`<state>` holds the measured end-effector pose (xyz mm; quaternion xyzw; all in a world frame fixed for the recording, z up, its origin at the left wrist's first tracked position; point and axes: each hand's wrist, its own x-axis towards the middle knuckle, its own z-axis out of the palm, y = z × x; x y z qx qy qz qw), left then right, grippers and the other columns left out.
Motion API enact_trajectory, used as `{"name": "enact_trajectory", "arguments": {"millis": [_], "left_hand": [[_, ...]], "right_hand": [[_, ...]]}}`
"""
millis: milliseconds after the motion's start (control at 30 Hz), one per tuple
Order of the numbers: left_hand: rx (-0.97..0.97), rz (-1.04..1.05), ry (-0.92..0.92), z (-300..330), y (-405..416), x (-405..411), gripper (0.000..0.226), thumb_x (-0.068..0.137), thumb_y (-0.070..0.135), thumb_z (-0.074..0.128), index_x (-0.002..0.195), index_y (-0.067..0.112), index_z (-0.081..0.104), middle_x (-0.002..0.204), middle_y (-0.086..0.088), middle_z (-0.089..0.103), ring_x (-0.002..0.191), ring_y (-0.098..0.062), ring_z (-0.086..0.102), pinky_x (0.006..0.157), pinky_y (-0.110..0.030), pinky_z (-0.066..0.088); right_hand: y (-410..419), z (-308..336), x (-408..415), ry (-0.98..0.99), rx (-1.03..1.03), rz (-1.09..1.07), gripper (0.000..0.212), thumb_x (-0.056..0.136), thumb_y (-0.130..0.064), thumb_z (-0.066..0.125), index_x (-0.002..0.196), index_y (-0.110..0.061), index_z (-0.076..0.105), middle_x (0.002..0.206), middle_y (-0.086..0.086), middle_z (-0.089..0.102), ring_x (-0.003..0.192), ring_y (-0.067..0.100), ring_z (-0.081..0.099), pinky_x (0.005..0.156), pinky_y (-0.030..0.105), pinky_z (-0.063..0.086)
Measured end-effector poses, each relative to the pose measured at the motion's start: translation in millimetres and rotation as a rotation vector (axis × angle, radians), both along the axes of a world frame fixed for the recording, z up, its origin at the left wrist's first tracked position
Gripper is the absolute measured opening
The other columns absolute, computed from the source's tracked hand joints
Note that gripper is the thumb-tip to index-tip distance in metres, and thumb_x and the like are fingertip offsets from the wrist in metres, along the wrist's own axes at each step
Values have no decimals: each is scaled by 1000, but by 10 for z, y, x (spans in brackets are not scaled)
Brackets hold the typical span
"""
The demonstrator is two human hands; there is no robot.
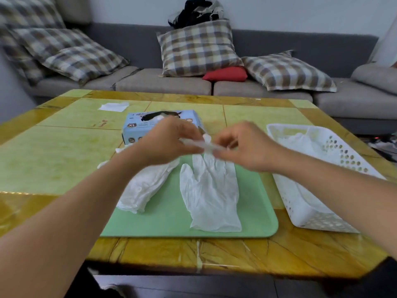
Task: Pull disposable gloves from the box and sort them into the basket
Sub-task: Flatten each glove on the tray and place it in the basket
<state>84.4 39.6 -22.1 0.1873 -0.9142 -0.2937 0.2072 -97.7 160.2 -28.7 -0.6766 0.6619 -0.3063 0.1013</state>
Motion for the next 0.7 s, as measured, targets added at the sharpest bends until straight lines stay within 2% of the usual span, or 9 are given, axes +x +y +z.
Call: {"name": "enact_trajectory", "arguments": {"millis": [100, 267, 400, 533, 700], "left_hand": [[-23, -72, -186, -327, 28, 47, 11, 79, 15, 84, 84, 24, 79, 75, 15, 74, 74, 3, 67, 70, -9, 50], [-46, -143, -119, -359, 114, 60, 9, 79, 16, 85, 85, 21, 80, 76, 14, 74, 74, -3, 67, 64, -8, 45], [-45, -213, -114, -324, 205, 66, 12, 77, 18, 87, 86, 24, 81, 76, 18, 72, 73, -4, 66, 63, -7, 44], [-45, -286, -332, -400, 258, 101, 14, 77, 27, 87, 88, 26, 78, 75, 19, 69, 72, -4, 64, 66, -14, 49], [47, -339, -529, -461, 368, 108, 27, 76, 42, 86, 95, 25, 76, 81, 14, 70, 74, 2, 64, 68, -11, 49]], "right_hand": [[72, -212, -17, 96, 311, 76, 2, 85, -16, 78, 86, -18, 77, 80, -7, 74, 75, 6, 68, 78, 35, 56], [102, -143, 44, 181, 392, 135, 8, 81, -13, 77, 86, -20, 76, 74, -7, 71, 69, 8, 65, 72, 36, 56], [191, -13, 85, 197, 517, 209, 9, 80, -13, 77, 87, -19, 75, 77, 0, 70, 63, 9, 60, 65, 30, 52], [225, -75, 138, 281, 645, 265, 12, 80, -19, 79, 89, -18, 73, 78, 0, 69, 61, 3, 55, 59, 23, 48], [226, -207, 176, 242, 780, 272, 32, 74, -40, 88, 94, -19, 72, 84, -3, 72, 70, 4, 62, 69, 28, 55]]}}
